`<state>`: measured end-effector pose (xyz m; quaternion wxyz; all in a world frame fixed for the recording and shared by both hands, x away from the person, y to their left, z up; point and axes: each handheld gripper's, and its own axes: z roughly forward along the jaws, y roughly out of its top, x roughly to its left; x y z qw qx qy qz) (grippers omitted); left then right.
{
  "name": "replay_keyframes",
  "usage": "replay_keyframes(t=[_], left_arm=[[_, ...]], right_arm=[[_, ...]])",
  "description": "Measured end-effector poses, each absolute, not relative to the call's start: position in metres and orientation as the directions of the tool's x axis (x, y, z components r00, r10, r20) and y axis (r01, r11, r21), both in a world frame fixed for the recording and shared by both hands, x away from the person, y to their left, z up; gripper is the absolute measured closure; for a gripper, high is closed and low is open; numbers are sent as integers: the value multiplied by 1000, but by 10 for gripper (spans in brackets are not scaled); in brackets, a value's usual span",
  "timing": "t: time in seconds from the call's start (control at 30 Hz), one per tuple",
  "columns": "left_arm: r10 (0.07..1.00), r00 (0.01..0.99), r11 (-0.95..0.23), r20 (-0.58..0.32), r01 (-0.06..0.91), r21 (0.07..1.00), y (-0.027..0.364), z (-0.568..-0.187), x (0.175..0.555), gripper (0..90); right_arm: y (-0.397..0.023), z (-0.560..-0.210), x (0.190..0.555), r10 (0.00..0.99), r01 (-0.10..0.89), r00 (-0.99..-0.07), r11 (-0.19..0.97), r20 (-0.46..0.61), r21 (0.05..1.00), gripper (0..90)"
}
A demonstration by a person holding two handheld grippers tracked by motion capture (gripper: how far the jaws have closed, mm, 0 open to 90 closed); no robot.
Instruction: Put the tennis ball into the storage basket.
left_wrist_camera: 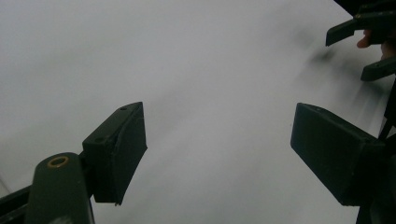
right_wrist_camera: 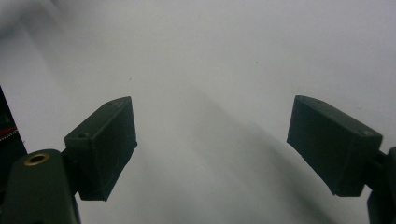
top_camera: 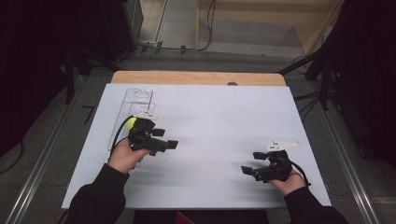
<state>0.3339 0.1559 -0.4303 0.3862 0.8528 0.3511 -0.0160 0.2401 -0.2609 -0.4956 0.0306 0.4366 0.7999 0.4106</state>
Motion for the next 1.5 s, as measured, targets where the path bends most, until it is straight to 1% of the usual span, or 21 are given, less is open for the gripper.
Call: replay_keyframes(t=[0.1, 0.2, 0.47, 0.63, 1.5], left_arm=[[595, 752, -455, -284, 606, 653, 158, -433, 329, 189], [586, 755, -447, -294, 604, 659, 159, -436, 325, 189], [581, 770, -462, -264, 579, 672, 164, -444, 314, 189], [571, 778, -457, -262, 566, 686, 168, -448, 308, 189], [561, 794, -478, -232, 540, 693, 187, -462, 281, 199]], right_arm=[[-261, -496, 240, 724, 673, -617, 282, 309, 684, 138], [-261, -496, 240, 725, 674, -615, 280, 310, 683, 137], [-261, -496, 240, 727, 675, -613, 279, 309, 682, 137], [-261, -496, 240, 728, 676, -612, 279, 309, 682, 138], [-263, -496, 240, 729, 678, -608, 272, 313, 683, 137]])
